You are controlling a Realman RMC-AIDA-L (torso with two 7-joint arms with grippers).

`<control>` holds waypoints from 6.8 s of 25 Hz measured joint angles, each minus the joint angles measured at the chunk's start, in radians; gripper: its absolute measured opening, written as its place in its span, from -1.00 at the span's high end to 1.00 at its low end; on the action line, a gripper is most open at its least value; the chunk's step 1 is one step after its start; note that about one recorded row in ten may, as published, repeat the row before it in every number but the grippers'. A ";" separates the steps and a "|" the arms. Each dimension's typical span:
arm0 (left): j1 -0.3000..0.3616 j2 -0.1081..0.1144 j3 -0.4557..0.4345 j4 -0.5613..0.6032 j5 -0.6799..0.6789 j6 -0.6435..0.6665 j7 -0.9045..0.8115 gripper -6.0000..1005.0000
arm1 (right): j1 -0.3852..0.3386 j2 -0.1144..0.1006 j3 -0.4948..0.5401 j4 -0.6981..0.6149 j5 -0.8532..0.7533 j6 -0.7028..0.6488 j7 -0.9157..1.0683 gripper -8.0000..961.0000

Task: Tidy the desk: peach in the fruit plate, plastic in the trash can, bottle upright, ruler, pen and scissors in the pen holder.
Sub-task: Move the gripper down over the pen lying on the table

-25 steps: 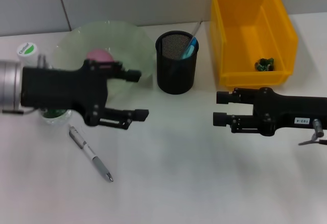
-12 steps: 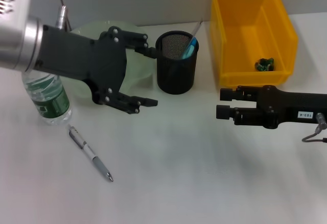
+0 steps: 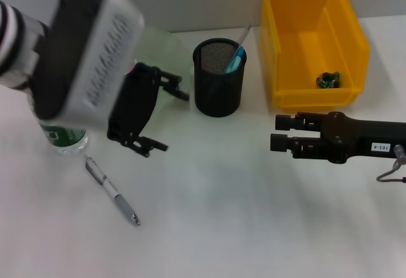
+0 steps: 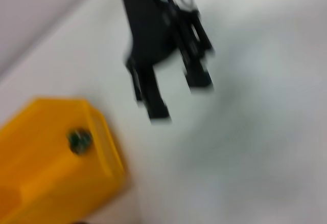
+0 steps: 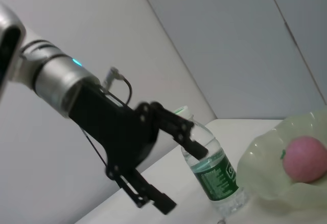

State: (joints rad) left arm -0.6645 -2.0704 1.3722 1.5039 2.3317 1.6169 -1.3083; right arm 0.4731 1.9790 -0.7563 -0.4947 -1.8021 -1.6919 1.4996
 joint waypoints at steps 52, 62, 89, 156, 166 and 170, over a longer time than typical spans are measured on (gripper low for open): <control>-0.238 0.052 0.320 -0.433 0.233 -0.066 0.015 -0.49 | 0.002 -0.001 -0.012 -0.008 -0.029 0.056 0.058 -0.50; -0.237 0.045 0.331 -0.435 0.232 -0.062 -0.004 -0.47 | 0.013 0.005 -0.013 -0.012 -0.116 0.057 0.072 -0.49; -0.264 0.015 0.385 -0.480 0.253 -0.072 -0.032 0.03 | 0.002 -0.001 -0.002 -0.013 -0.118 0.020 0.073 -0.49; -0.321 0.012 0.398 -0.654 0.214 -0.131 0.008 0.52 | 0.012 -0.003 0.000 -0.019 -0.111 0.029 0.065 -0.49; -0.324 0.012 0.397 -0.666 0.206 -0.131 0.010 0.68 | 0.013 -0.003 0.000 -0.019 -0.111 0.029 0.068 -0.49; -0.324 0.012 0.396 -0.669 0.204 -0.133 0.010 0.74 | 0.013 -0.003 0.000 -0.019 -0.111 0.029 0.070 -0.49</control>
State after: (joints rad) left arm -0.9888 -2.0585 1.7686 0.8346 2.5361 1.4839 -1.2980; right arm 0.4863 1.9757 -0.7562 -0.5139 -1.9128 -1.6629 1.5693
